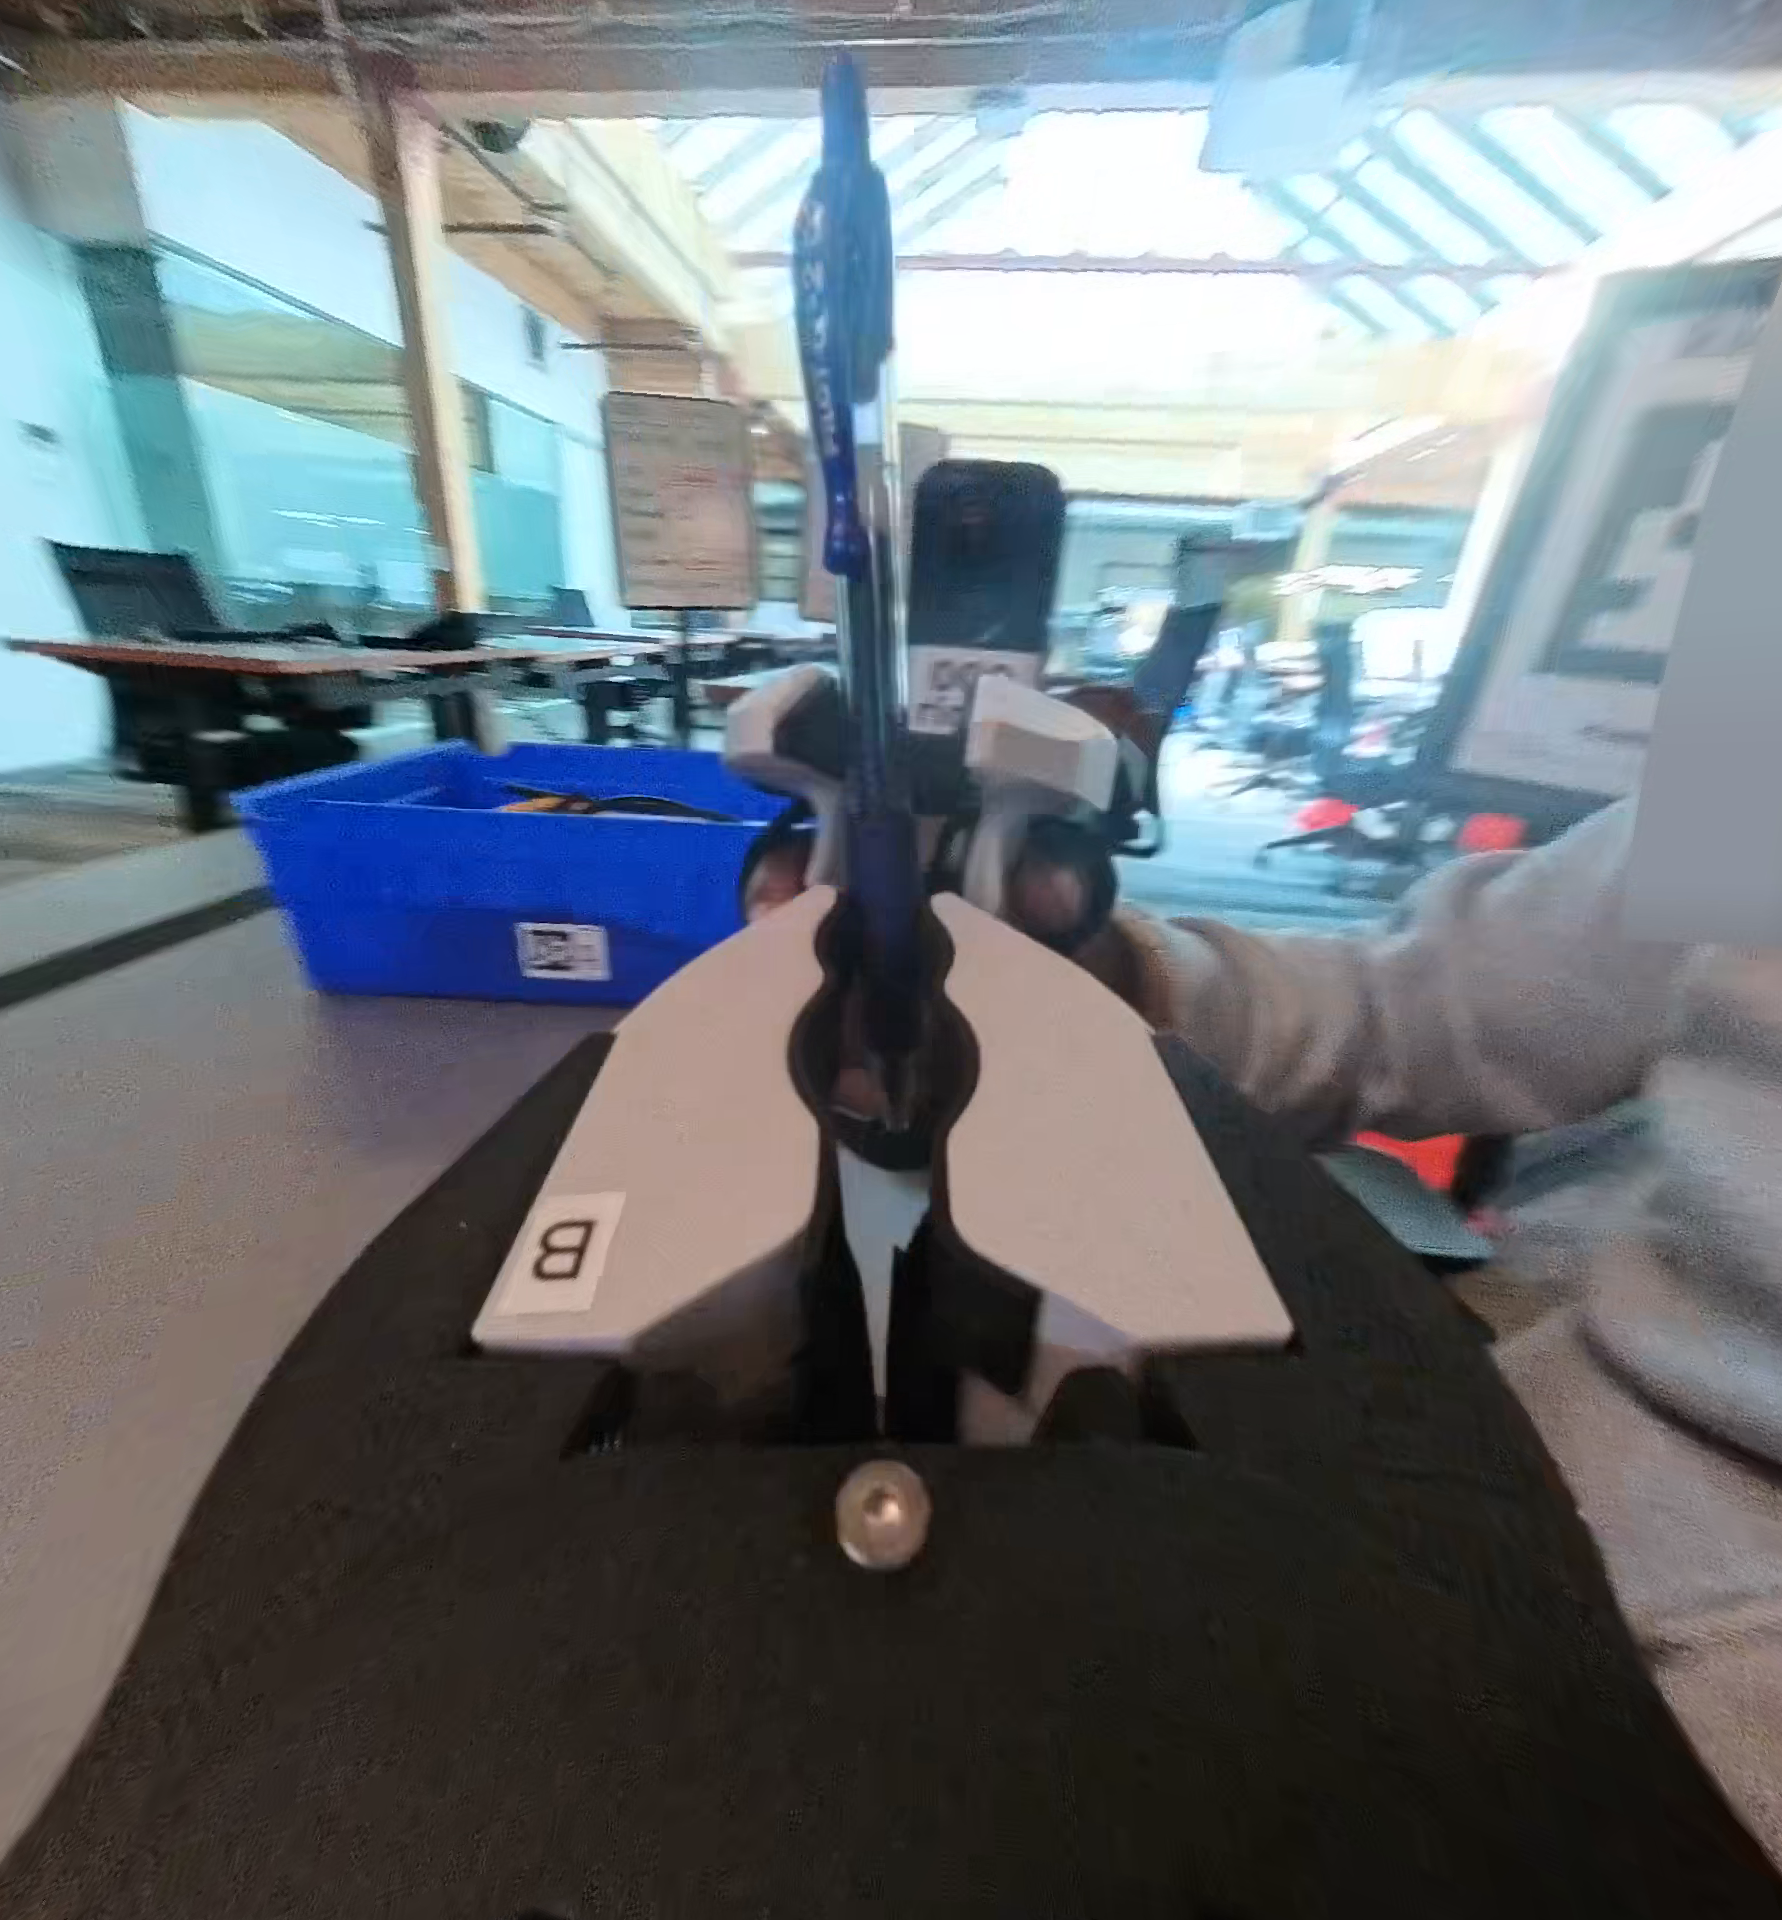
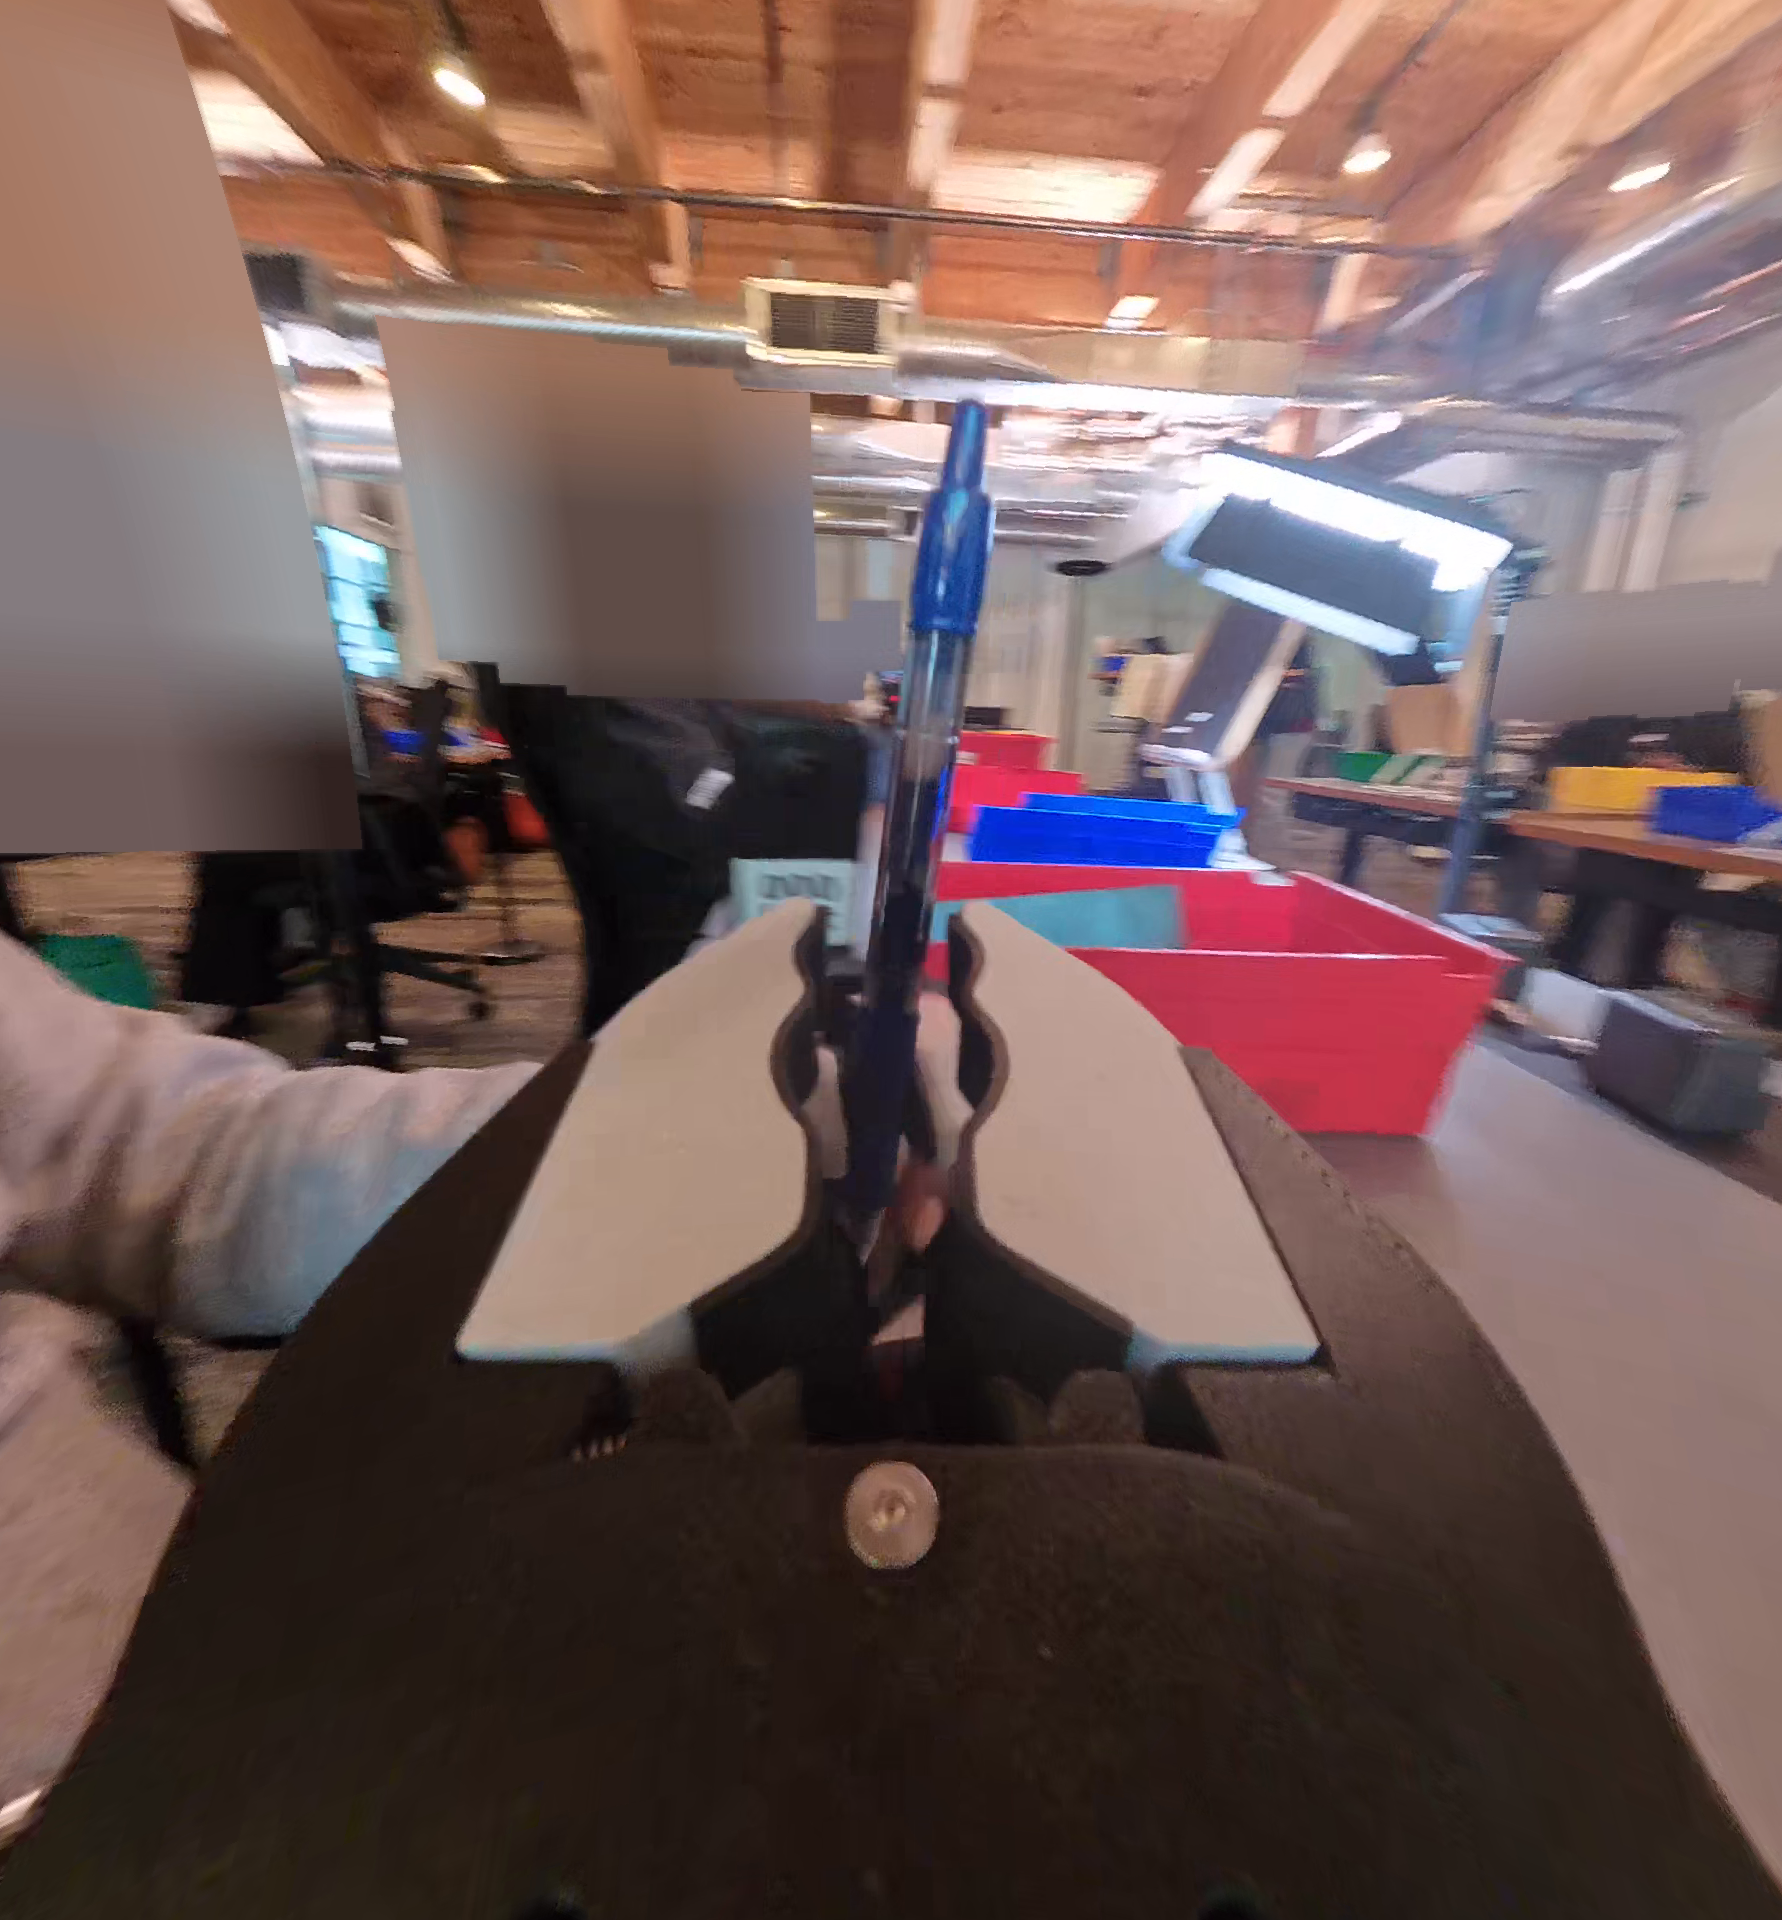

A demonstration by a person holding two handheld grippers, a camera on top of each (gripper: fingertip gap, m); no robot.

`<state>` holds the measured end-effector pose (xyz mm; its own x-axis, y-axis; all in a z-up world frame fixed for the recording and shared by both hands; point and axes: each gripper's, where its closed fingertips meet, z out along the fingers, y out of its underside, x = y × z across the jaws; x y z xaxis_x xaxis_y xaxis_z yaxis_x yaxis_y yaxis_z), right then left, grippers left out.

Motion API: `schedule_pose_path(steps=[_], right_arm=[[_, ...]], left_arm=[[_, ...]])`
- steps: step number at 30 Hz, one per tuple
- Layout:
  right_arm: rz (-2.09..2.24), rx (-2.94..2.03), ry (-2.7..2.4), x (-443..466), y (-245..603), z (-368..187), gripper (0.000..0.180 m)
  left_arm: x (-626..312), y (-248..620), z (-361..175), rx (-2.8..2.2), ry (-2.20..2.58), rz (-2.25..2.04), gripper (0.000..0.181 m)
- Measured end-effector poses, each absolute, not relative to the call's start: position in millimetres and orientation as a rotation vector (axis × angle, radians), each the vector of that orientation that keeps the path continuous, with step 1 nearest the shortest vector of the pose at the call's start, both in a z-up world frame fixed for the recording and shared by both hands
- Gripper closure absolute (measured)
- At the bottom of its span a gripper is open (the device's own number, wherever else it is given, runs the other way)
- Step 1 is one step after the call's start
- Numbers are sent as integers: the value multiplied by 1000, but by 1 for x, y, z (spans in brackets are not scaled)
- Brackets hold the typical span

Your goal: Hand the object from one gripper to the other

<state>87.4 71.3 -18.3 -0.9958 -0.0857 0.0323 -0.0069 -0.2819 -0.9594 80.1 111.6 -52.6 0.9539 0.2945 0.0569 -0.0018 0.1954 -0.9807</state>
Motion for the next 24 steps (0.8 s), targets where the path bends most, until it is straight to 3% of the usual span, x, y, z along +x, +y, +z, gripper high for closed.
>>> schedule_pose_path(steps=[4, 6, 7, 10, 12, 14, 17, 20, 24], right_arm=[[-2180, -254, 1642, 115, 83, -12, 151], [-2078, -256, 1609, 119, 85, -15, 169], [-2066, -250, 1614, 118, 84, -17, 169], [-2125, -232, 1658, 112, 82, -18, 169], [-2260, -163, 1747, 96, 79, -18, 169], [-2405, -79, 1844, 80, 77, -19, 170], [-2510, 3, 1908, 71, 75, -21, 170], [-2524, 51, 1950, 69, 69, -27, 169], [-2510, -79, 1932, 80, 69, -23, 165]], left_arm=[[114, 118, -43, -1278, -140, -186, 169], [118, 121, -47, -1299, -138, -244, 169], [117, 122, -49, -1311, -144, -241, 170], [102, 120, -50, -1309, -206, -142, 166], [76, 114, -56, -1338, -317, 81, 148], [63, 108, -59, -1380, -342, 321, 144], [54, 103, -61, -1433, -327, 587, 149], [54, 105, -64, -1465, -300, 663, 167], [72, 111, -56, -1384, -280, 304, 170]])
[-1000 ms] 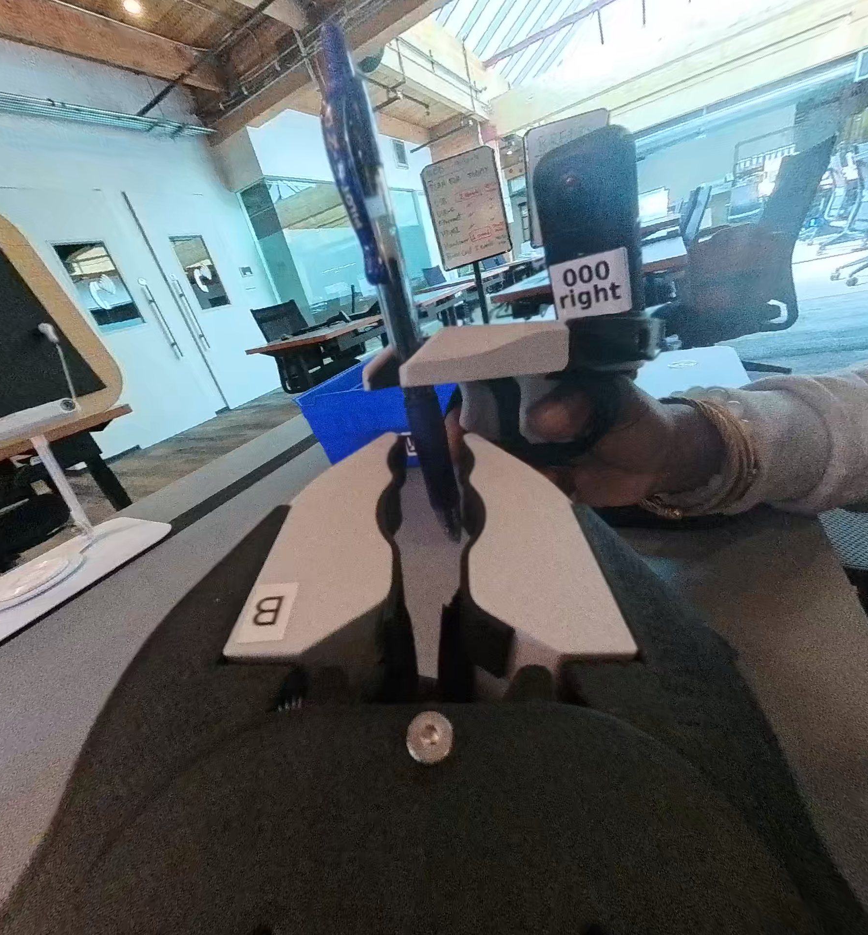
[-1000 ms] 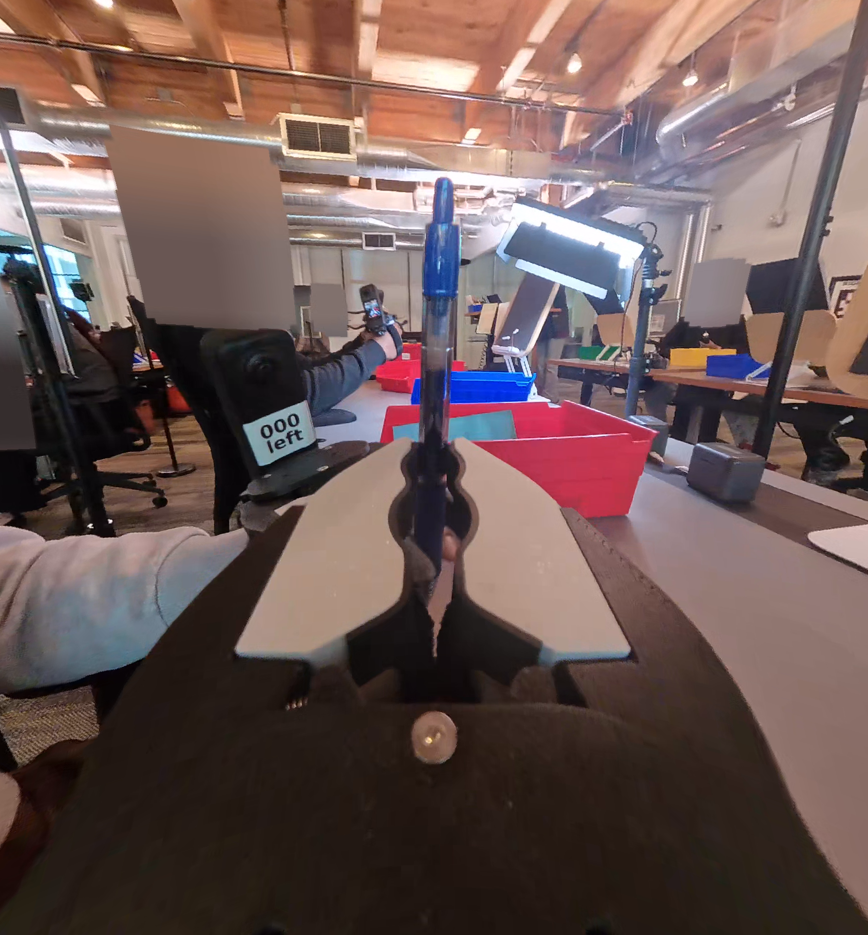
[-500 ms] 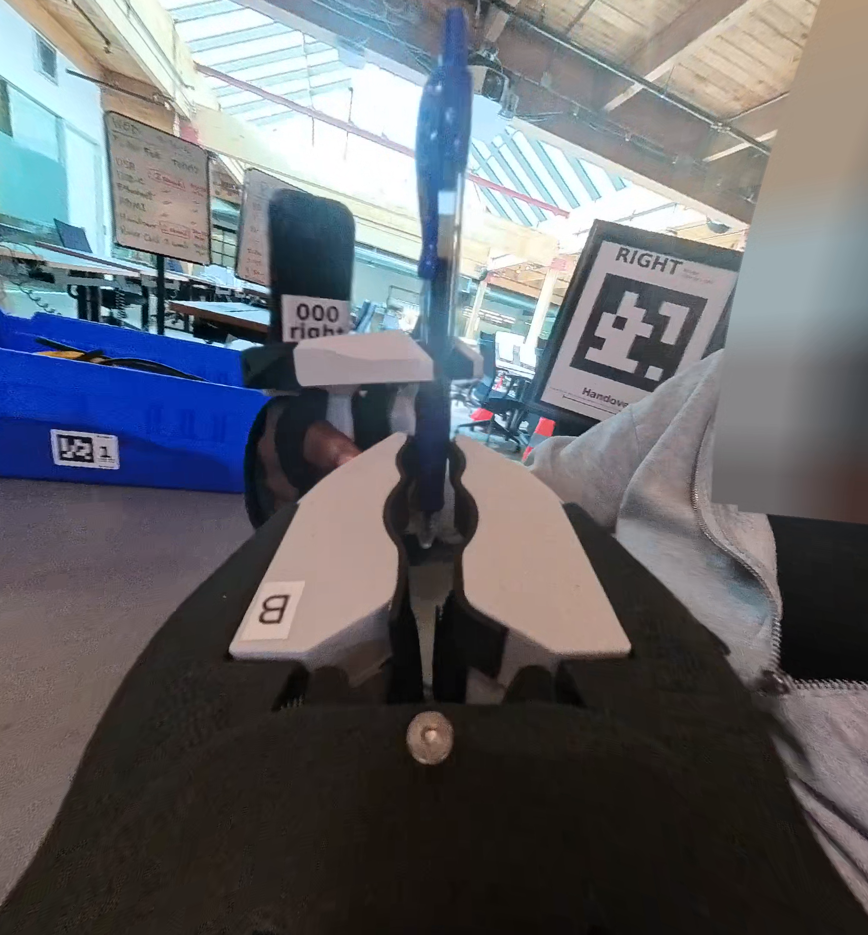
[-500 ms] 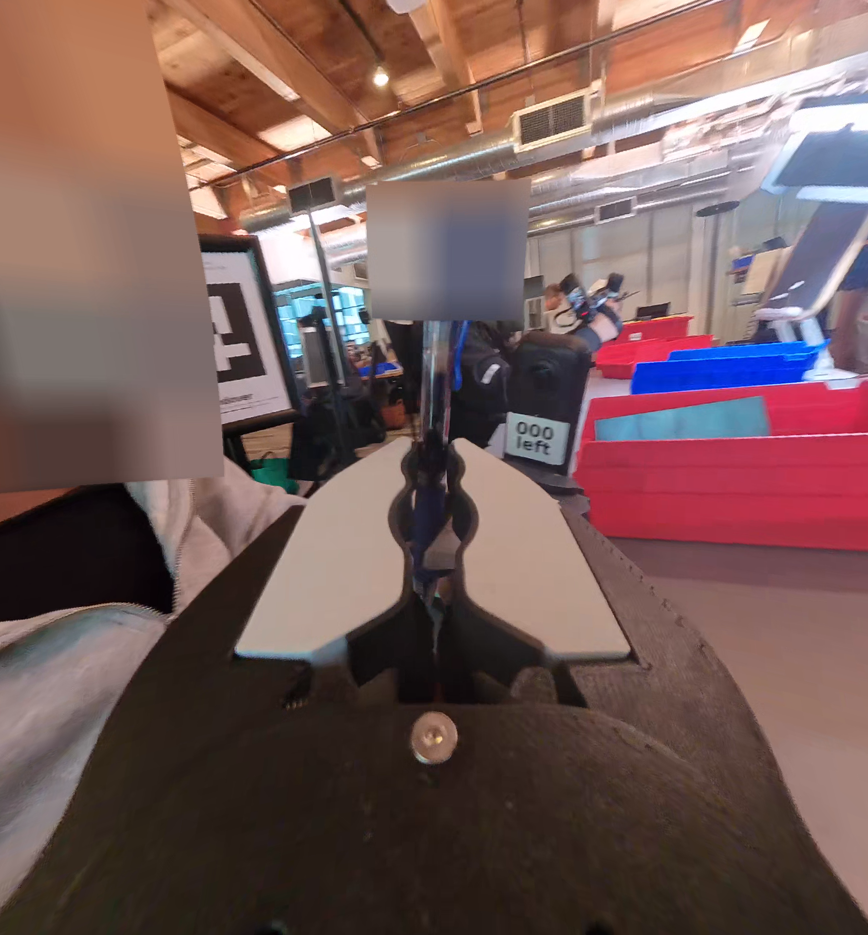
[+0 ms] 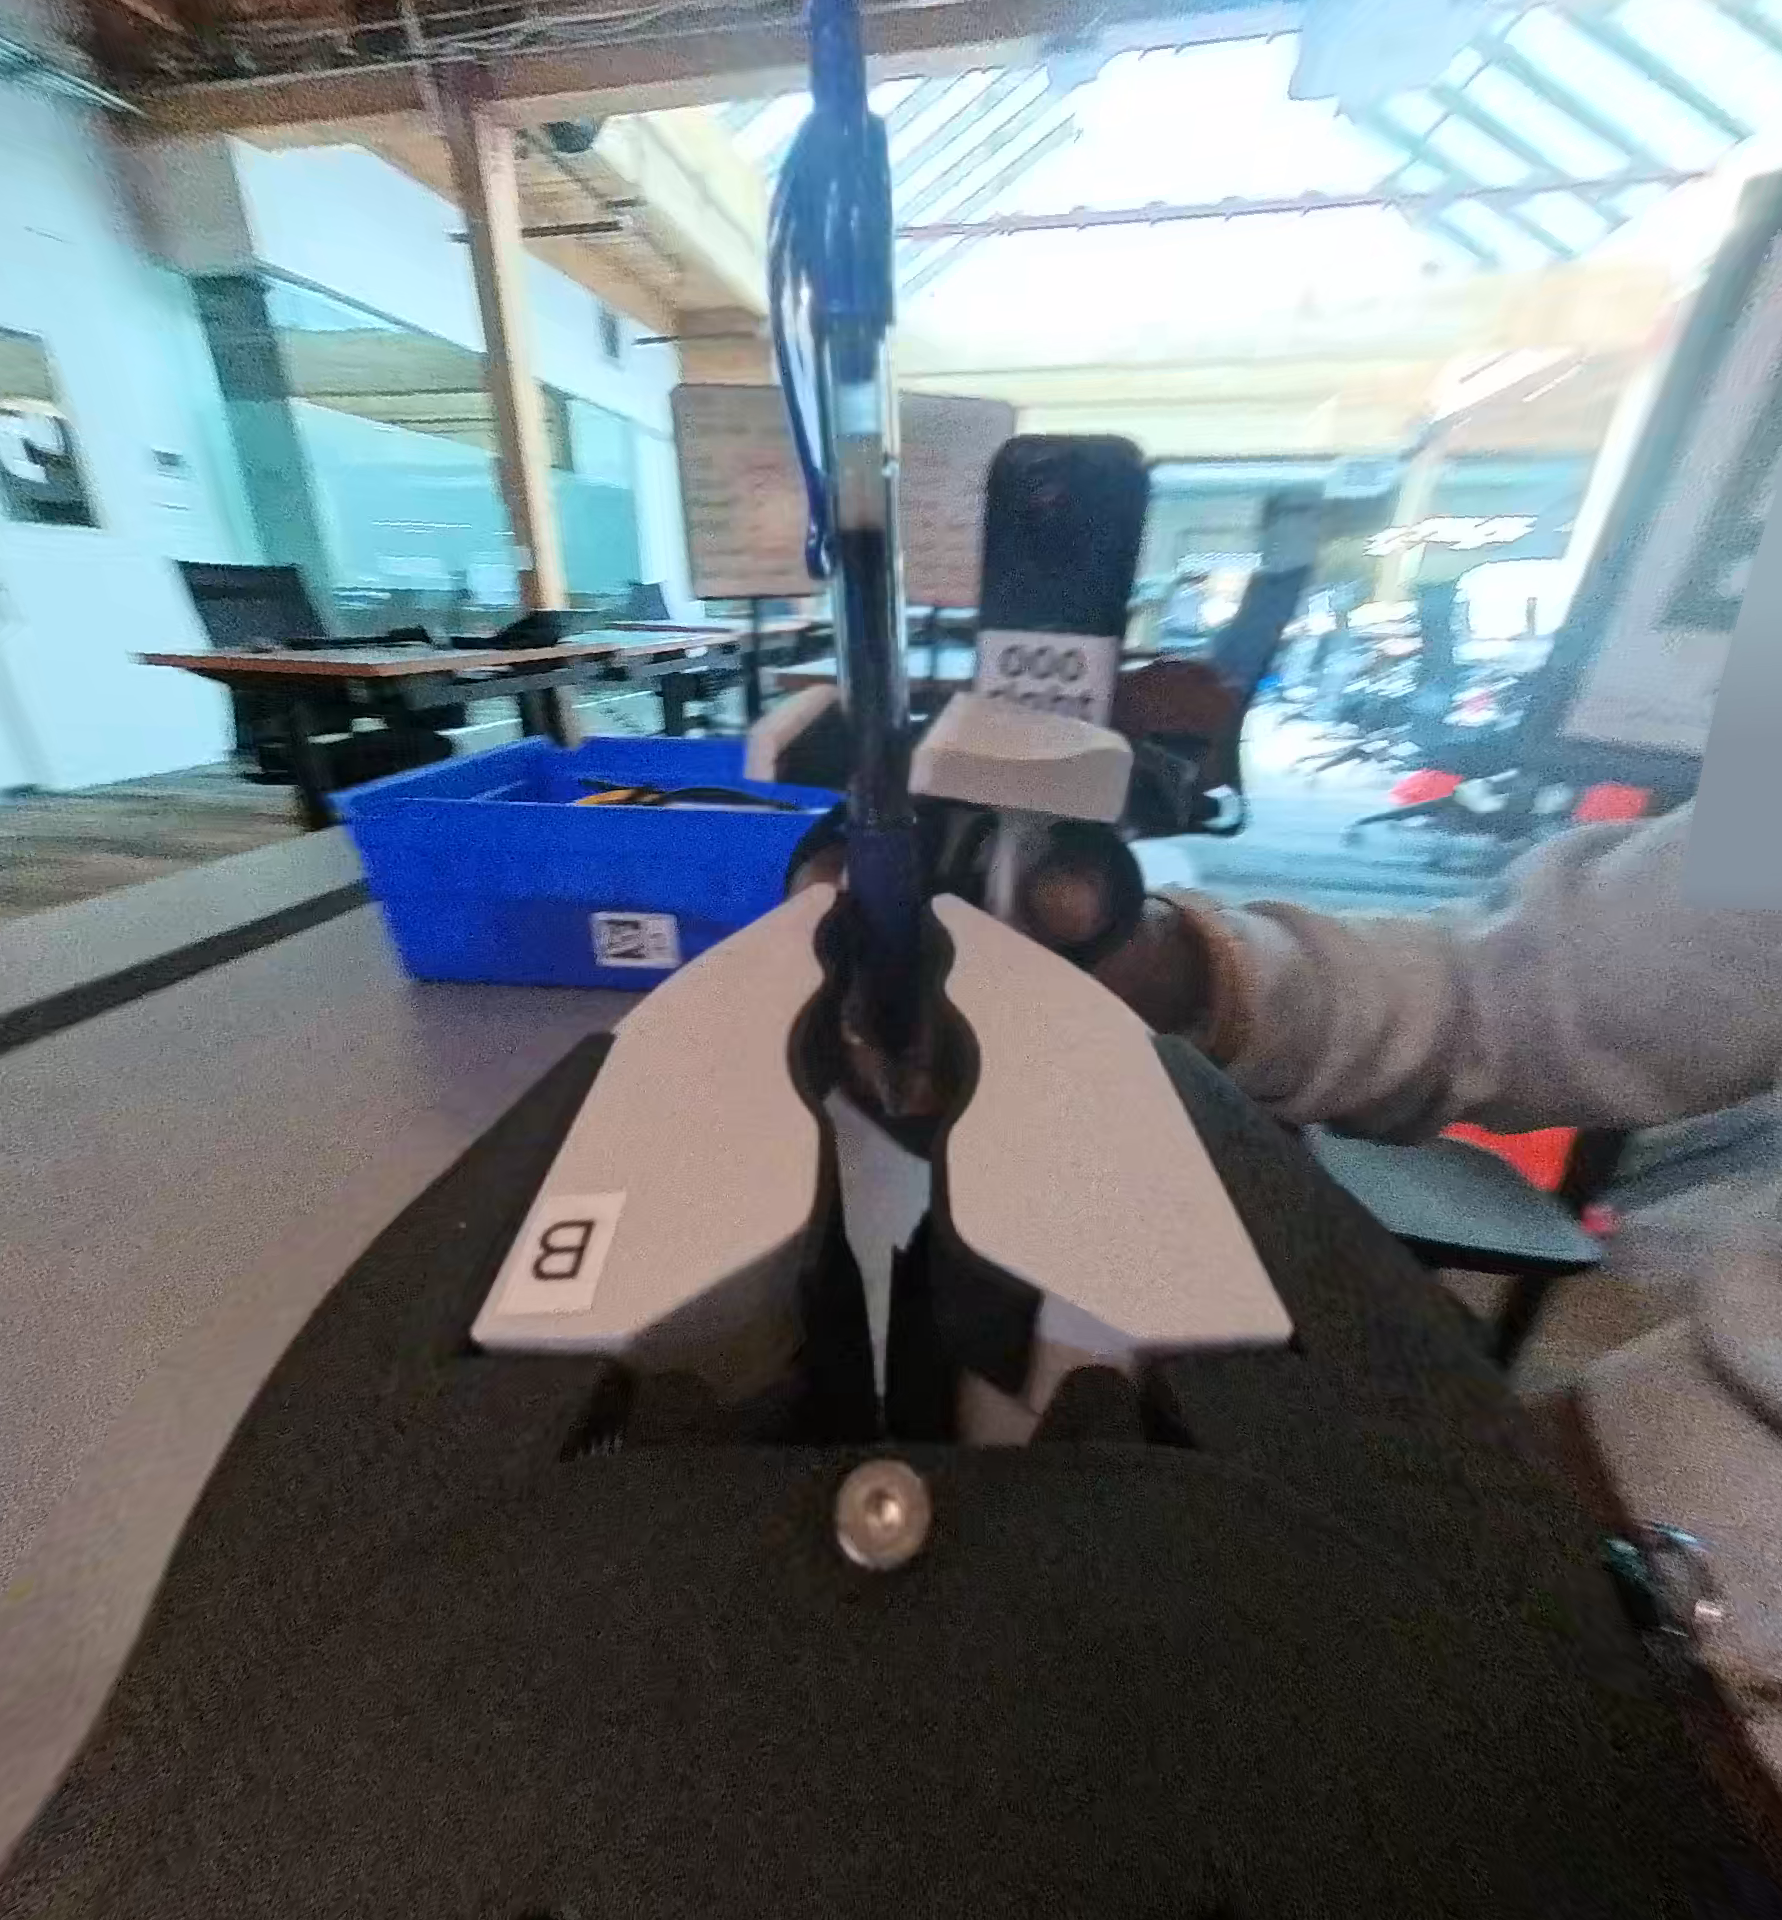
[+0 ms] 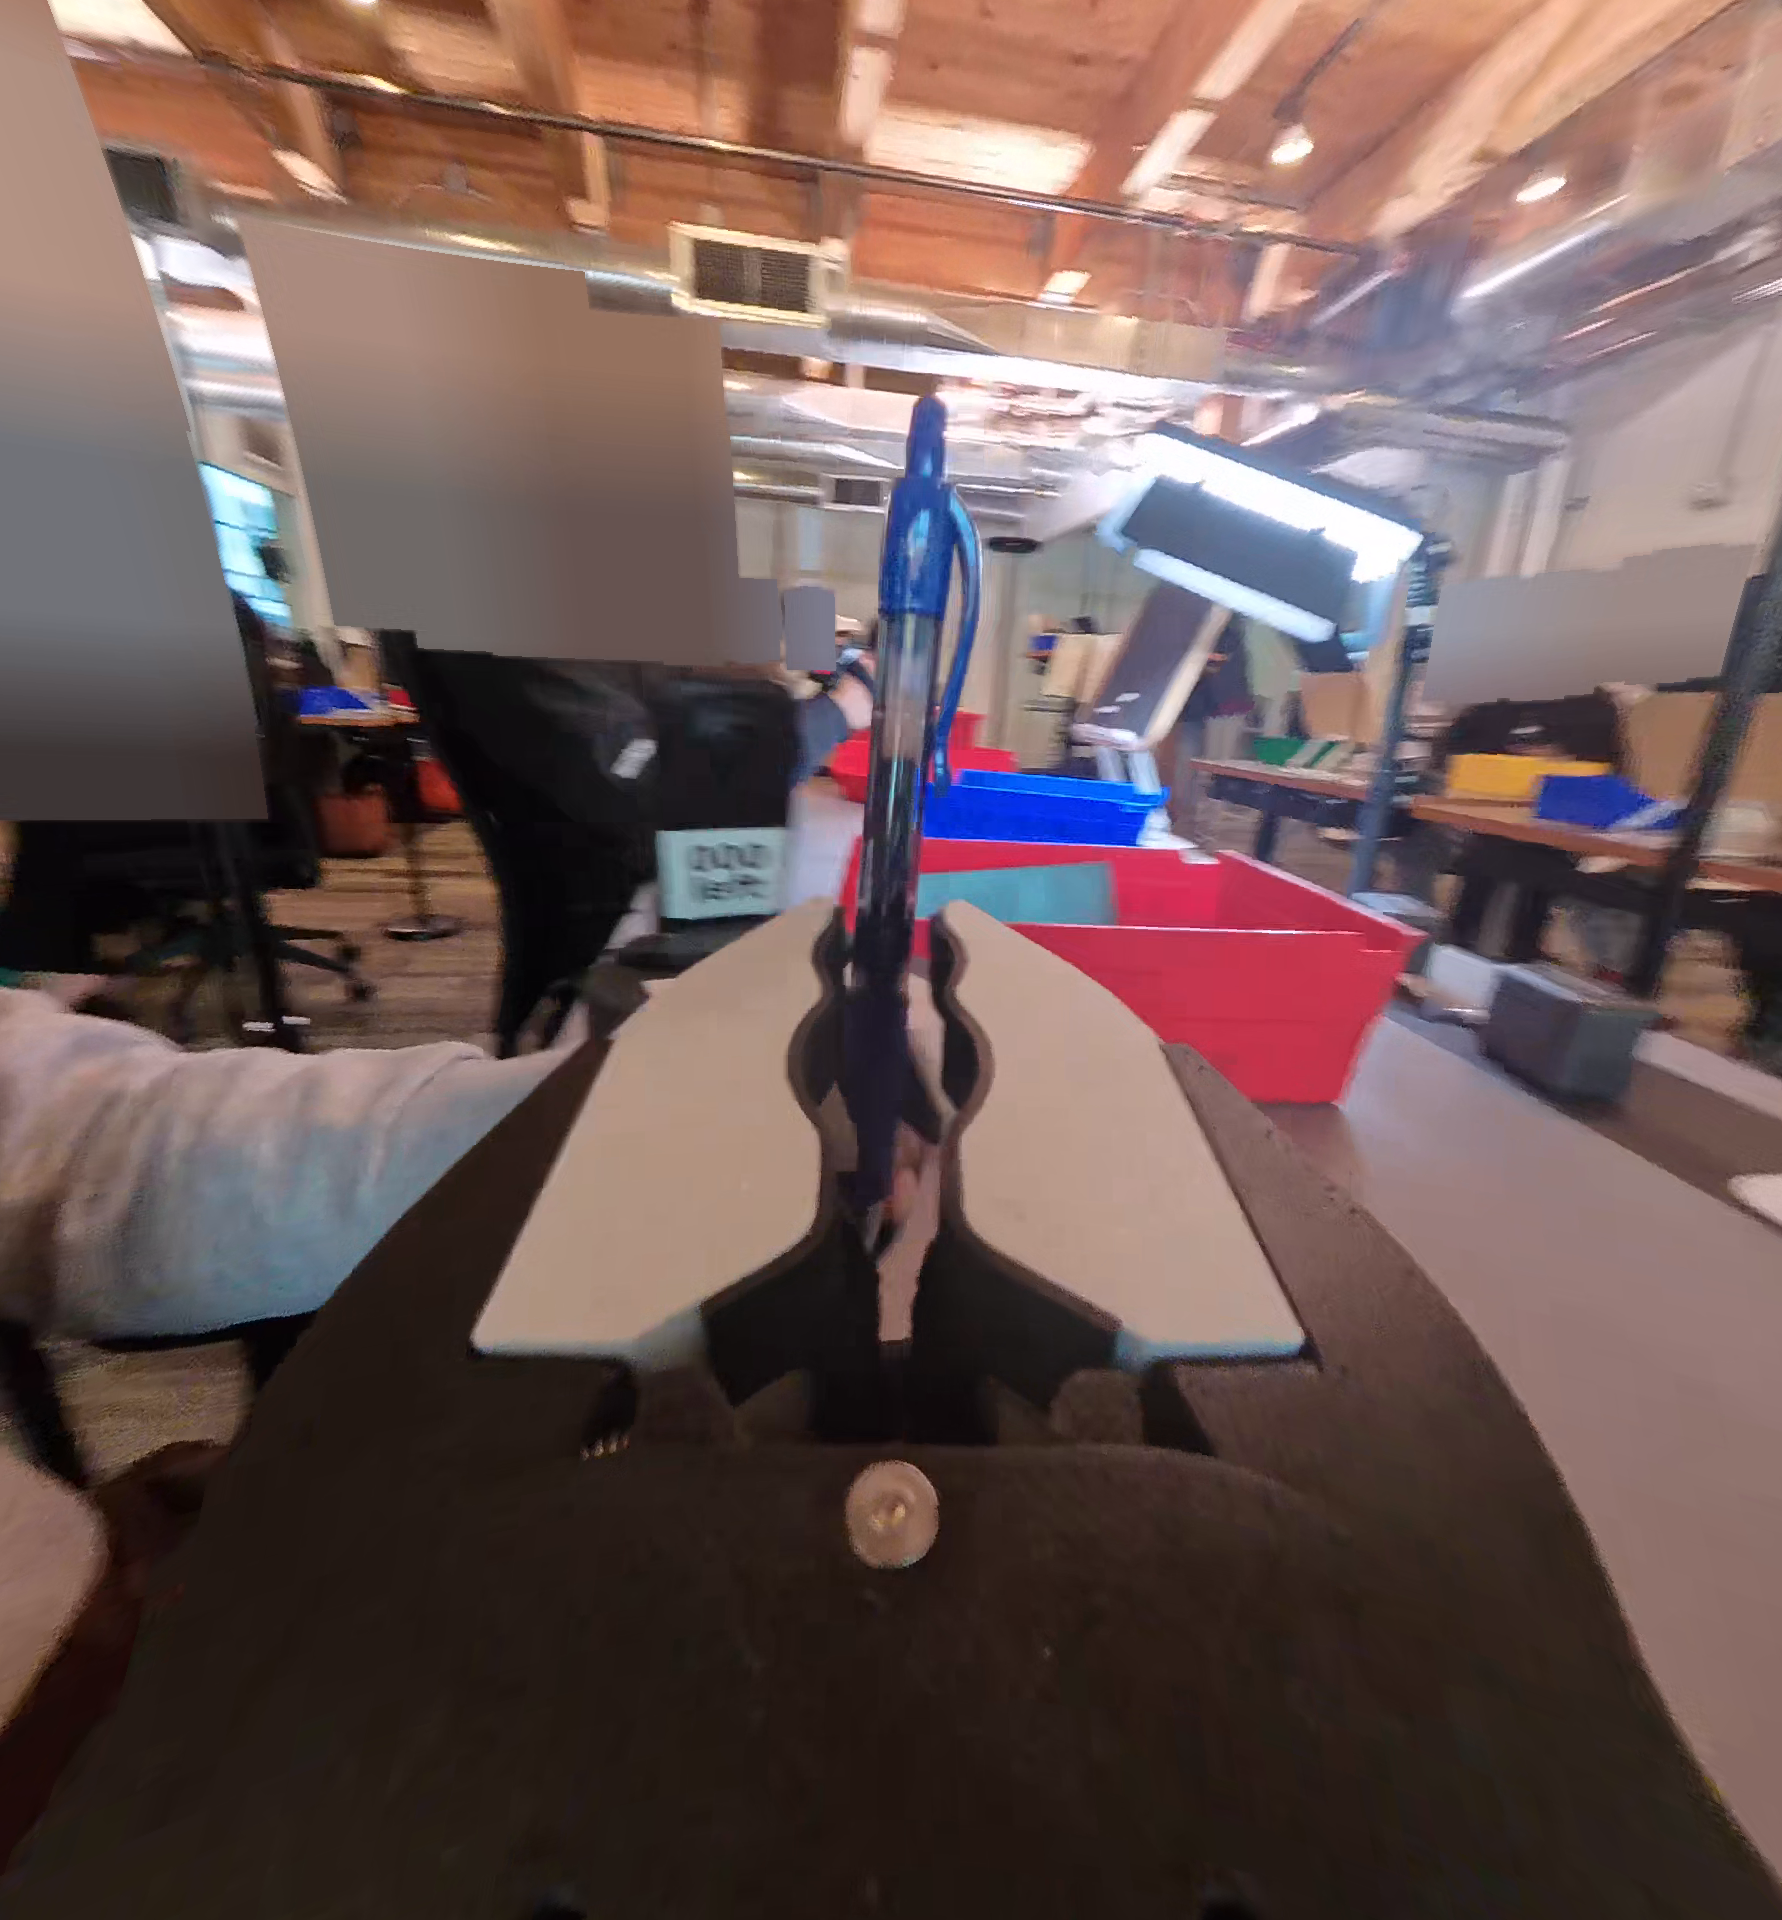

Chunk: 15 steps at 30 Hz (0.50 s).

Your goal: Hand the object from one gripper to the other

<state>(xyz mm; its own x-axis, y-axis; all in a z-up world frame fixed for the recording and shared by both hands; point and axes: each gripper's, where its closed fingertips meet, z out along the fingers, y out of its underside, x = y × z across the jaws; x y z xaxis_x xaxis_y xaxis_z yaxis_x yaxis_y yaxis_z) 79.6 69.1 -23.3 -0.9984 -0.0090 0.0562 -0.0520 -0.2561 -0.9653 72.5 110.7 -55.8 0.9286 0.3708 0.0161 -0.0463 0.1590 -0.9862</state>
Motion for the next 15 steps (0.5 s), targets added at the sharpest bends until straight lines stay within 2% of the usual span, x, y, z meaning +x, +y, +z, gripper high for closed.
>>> schedule_pose_path(steps=[2, 3, 5, 7, 11, 13, 15], right_arm=[[2593, 156, -2002, 93, 70, -21, 146], [2666, 210, -2076, 102, 72, -20, 142], [2798, 306, -2208, 116, 77, -20, 145], [2879, 322, -2236, 119, 80, -19, 168], [2817, 236, -2158, 107, 79, -18, 170], [2702, 112, -2031, 89, 78, -16, 169], [2593, 8, -1914, 73, 79, -16, 169]], left_arm=[[94, 116, -50, -1328, -213, 19, 169], [104, 118, -46, -1299, -179, -89, 169], [119, 119, -44, -1278, -125, -237, 170], [120, 123, -48, -1300, -137, -274, 170], [97, 118, -49, -1295, -228, -97, 166], [74, 109, -51, -1305, -324, 119, 151], [58, 99, -52, -1322, -372, 352, 145]])
